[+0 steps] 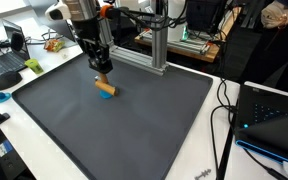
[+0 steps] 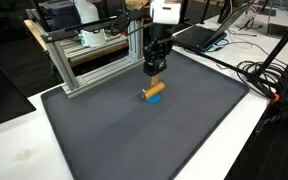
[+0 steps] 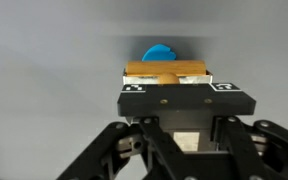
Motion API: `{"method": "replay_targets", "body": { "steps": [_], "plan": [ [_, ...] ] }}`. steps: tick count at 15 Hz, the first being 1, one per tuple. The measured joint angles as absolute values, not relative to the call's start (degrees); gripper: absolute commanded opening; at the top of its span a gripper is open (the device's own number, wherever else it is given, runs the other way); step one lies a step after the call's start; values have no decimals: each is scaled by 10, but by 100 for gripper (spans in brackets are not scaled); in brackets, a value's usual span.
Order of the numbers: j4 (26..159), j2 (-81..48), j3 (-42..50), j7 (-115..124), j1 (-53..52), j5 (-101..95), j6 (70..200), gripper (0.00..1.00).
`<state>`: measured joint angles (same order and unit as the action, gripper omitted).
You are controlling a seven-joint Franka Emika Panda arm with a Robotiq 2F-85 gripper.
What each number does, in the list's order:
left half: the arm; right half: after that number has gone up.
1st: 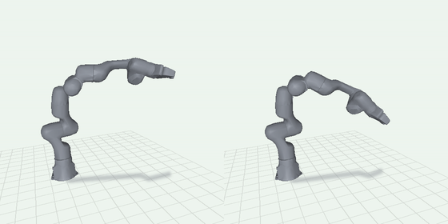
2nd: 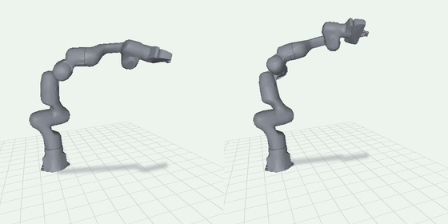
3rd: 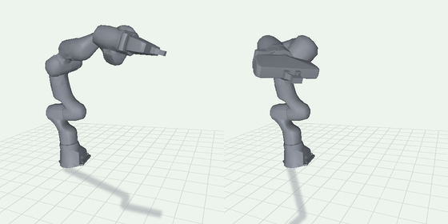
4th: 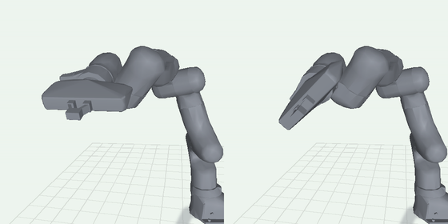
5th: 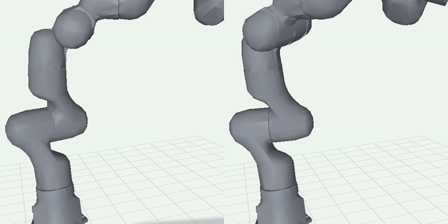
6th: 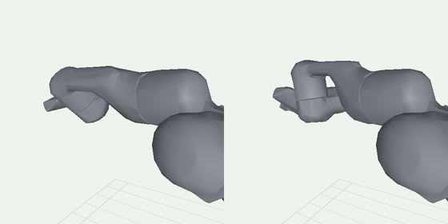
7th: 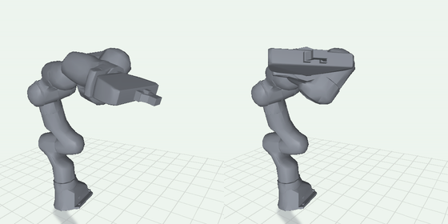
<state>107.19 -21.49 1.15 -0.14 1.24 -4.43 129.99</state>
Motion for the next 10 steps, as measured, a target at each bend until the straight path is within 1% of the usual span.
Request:
{"method": "replay_targets", "body": {
  "steps": [5,10],
  "plan": [
    [1078,-225,12,-1,13,-45,1336,23],
    [1075,-226,13,-1,13,-45,1320,23]
  ]
}}
